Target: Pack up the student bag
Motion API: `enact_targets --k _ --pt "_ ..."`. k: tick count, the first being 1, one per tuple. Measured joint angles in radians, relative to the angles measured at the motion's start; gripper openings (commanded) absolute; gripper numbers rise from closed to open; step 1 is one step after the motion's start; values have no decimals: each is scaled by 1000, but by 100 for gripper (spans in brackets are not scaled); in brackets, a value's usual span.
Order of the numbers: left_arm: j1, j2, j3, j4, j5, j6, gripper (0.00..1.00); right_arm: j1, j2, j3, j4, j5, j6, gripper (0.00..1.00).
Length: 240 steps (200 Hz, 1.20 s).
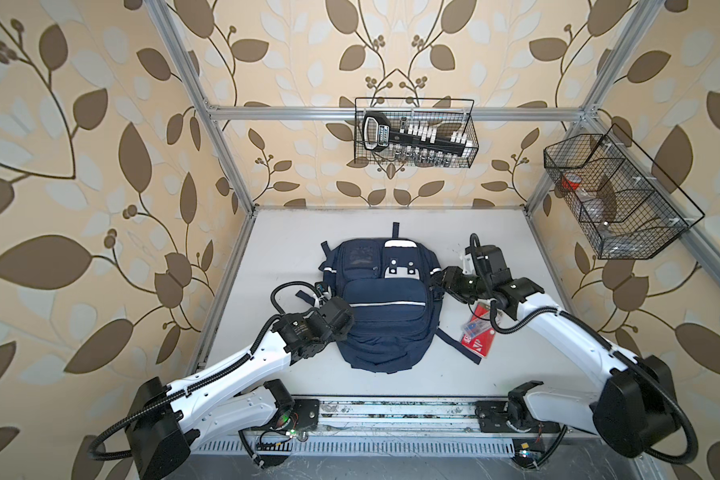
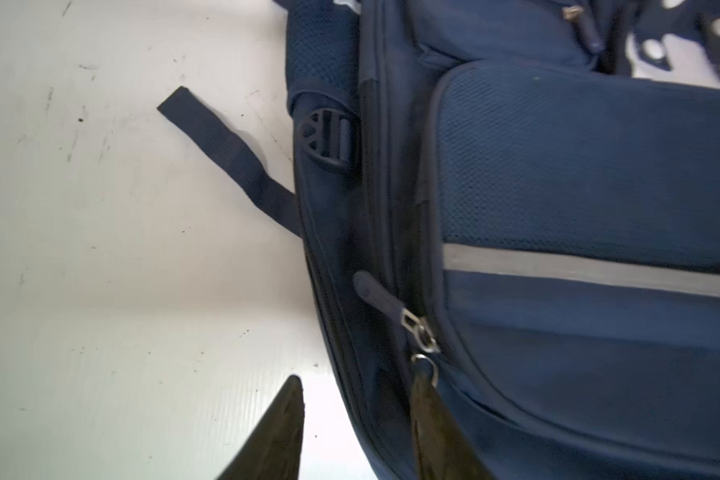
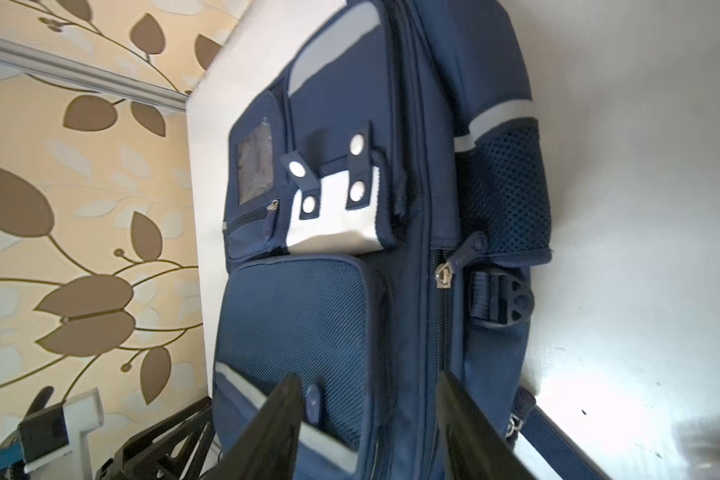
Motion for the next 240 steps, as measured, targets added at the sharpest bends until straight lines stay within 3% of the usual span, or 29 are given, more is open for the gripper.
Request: enact_targets --k 57,97,107,123,136,168,201,240 --pt "-161 55 181 -6 69 211 48 200 -237 -115 -60 141 80 54" --pt "-208 180 257 -13 151 385 53 214 -380 -188 -177 257 109 55" --pt "-220 213 271 -25 164 418 53 214 -409 -200 -210 281 113 58" --pt "-249 243 278 -29 173 459 54 214 -444 -220 -262 322 126 74" --pt "-269 236 278 -25 182 472 58 214 -468 -242 -306 354 137 85" --pt "-277 112 269 36 193 455 73 195 -505 -296 -382 417 183 99" --pt "-253 -26 237 88 151 402 76 157 -521 -340 -386 488 229 100" --pt "-130 -6 204 82 190 321 73 29 -457 -356 -309 513 185 98"
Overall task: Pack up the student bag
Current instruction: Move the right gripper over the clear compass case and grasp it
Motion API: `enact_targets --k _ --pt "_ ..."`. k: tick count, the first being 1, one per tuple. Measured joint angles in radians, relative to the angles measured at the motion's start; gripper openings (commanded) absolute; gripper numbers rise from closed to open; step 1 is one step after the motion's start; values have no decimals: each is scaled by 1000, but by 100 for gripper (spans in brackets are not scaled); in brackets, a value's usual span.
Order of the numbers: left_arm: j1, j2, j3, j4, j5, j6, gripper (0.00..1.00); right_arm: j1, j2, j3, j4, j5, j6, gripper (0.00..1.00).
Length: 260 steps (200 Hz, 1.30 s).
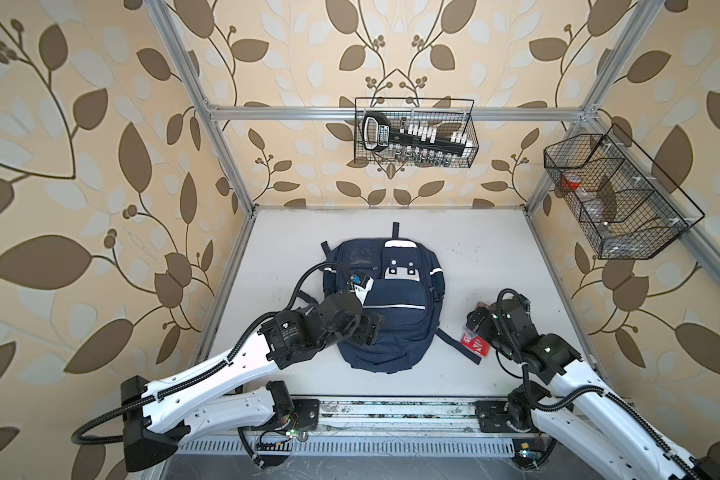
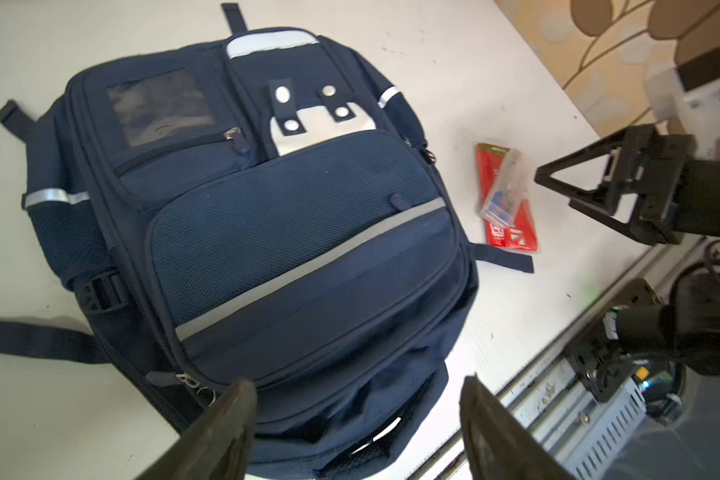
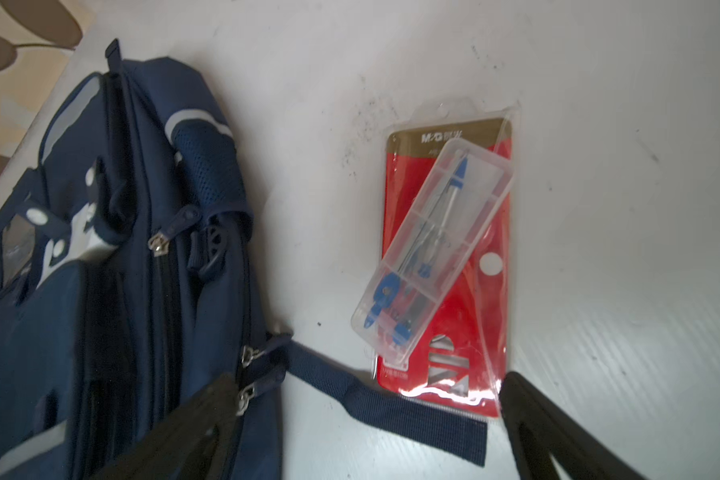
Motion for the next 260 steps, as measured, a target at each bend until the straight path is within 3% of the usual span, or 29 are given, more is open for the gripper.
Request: enact_targets --k 27,62,85,114,139,209,260 --pt "68 31 -12 2 47 -39 72 -145 129 -4 67 -6 -88 96" --pt "69 24 -39 6 90 -68 72 -306 266 -11 155 -64 -186 87" --pt "69 6 -61 8 106 -85 73 -353 340 -9 193 -95 -229 83" --pt "69 -1 -66 11 126 -100 73 -357 421 17 201 -128 -267 80" --pt "69 -2 -70 19 144 -102 73 -357 446 24 220 -153 -282 70" --pt "69 -9 -91 25 198 -122 75 -236 521 109 198 -151 -271 70" --pt "69 -16 -89 -61 180 -101 76 -211 589 133 202 -154 -251 61"
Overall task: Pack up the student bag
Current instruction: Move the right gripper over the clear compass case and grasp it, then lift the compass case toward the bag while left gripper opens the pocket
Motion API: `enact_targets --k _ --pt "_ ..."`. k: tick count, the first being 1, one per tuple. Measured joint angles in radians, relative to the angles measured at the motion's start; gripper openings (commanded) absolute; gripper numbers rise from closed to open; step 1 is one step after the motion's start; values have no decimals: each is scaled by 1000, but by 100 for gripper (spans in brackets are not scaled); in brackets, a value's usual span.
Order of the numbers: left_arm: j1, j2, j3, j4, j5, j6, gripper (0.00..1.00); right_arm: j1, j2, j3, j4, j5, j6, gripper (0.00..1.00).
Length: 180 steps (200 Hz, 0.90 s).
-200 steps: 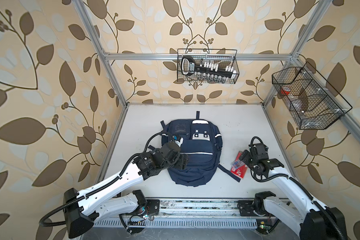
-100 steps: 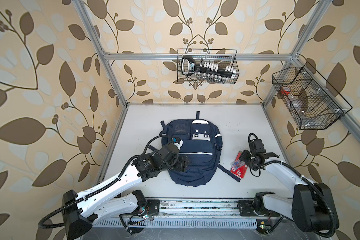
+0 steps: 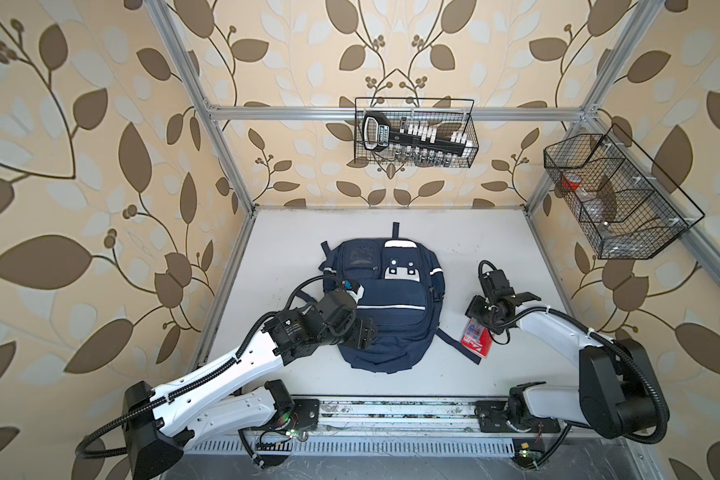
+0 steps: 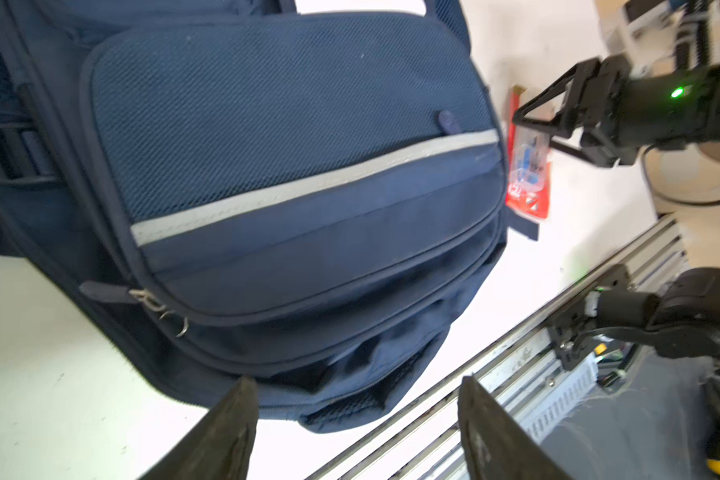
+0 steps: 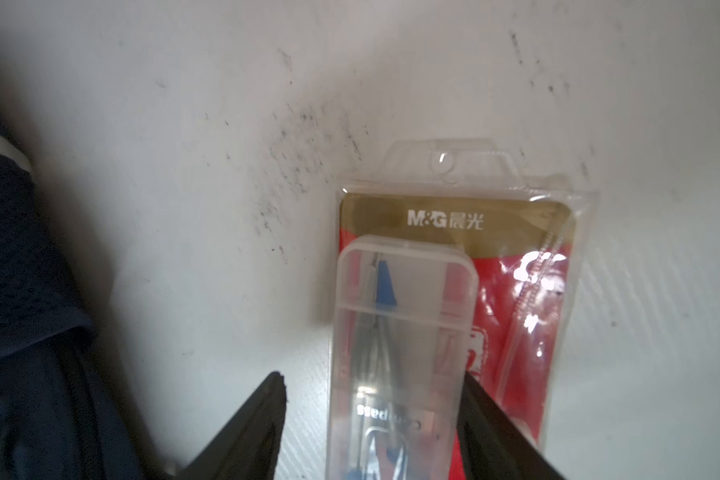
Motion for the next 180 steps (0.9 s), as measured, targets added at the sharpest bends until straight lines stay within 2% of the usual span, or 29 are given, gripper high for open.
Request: enact_targets --k 17,38,65,82,95,117,135,161,180 --pt "0 2 19 -45 -11 29 81 6 3 0 2 -6 6 55" --pt "0 25 74 -96 -25 76 82 9 8 0 3 -4 14 47" --pt "0 113 158 -144 -65 137 84 9 21 4 7 -2 14 47" --pt "0 177 198 -167 -94 187 96 9 32 7 14 -1 11 52" --pt "0 216 216 -175 -113 217 99 10 43 13 23 6 2 53" --pt "0 286 249 -198 -134 277 99 11 65 23 38 19 -14 41" --pt "0 351 285 -212 -149 329 99 12 73 24 61 24 -29 26" --pt "-2 409 310 -216 -174 390 98 13 76 23 89 17 -24 18" --pt "-17 435 315 -216 -201 435 93 13 56 25 127 13 -20 17"
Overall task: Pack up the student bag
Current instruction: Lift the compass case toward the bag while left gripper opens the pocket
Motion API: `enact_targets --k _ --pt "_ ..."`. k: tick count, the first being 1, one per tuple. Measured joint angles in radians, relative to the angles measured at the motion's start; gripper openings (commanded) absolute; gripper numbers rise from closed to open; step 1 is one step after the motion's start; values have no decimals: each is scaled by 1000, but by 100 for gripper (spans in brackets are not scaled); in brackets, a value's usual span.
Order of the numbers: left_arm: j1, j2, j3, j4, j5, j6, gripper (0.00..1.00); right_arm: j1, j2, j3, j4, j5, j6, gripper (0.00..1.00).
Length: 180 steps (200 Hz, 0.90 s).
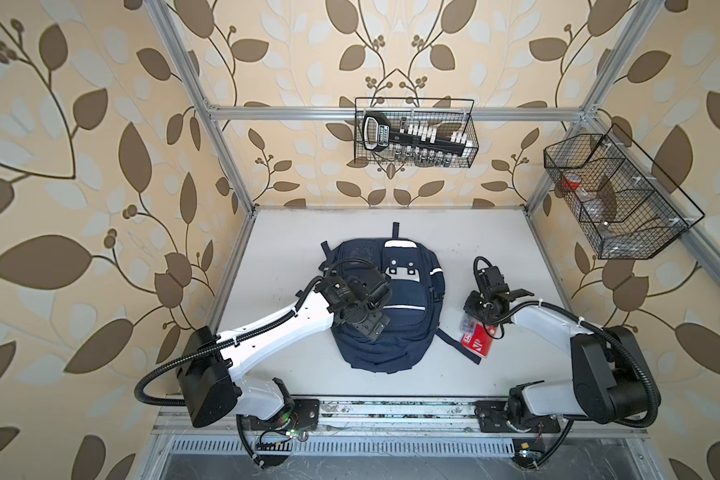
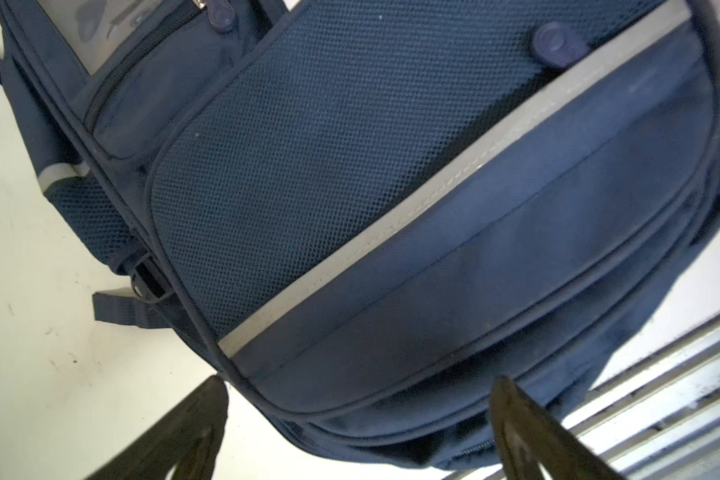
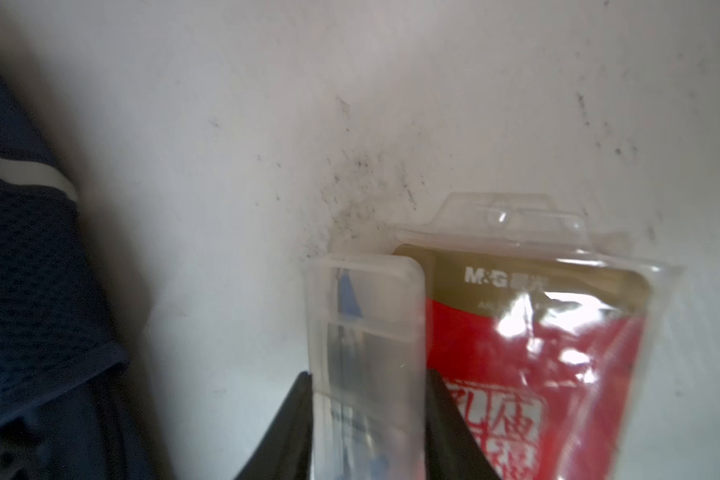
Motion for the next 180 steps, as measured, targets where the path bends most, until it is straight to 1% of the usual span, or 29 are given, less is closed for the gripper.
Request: enact_targets --k 34,49,59,66,81,84,92,103,116,126,147,152,166,176,180 --pt "-39 86 29 5 -65 51 86 1 1 -8 -11 -28 0 16" --pt "-44 122 31 6 -80 63 81 1 -8 -9 -28 -34 0 17" --pt "-45 141 34 5 -82 74 76 1 -22 -9 -42 -37 0 18" --pt "-45 151 37 5 -82 80 74 1 -34 -9 -52 -38 0 24" --pt "-45 163 41 8 -83 88 66 1 -58 -8 -68 -41 -1 52" --pt "-45 164 41 8 -83 92 65 1 -61 -8 -72 -42 -2 56" --pt "-45 164 42 9 -85 98 62 1 -66 -8 -79 -43 -6 64" --pt "-45 164 44 11 -93 94 55 1 -67 -8 -87 -43 -6 70" --pt "-45 164 44 21 -101 93 43 2 -66 -8 -94 -41 -11 71" --pt "-45 164 45 27 -108 108 30 3 -63 -8 -93 -43 -14 70" --pt "-45 163 54 33 -129 101 23 13 -16 6 -88 -45 -26 70" --pt "-45 161 55 37 -134 103 19 19 1 14 -89 -45 -29 69" --pt "-45 152 56 47 -150 105 6 37 46 45 -88 -40 -37 70" --pt "-45 143 56 54 -162 100 0 48 74 69 -80 -40 -39 69" --pt "-44 141 56 55 -167 108 0 52 85 79 -77 -40 -40 70"
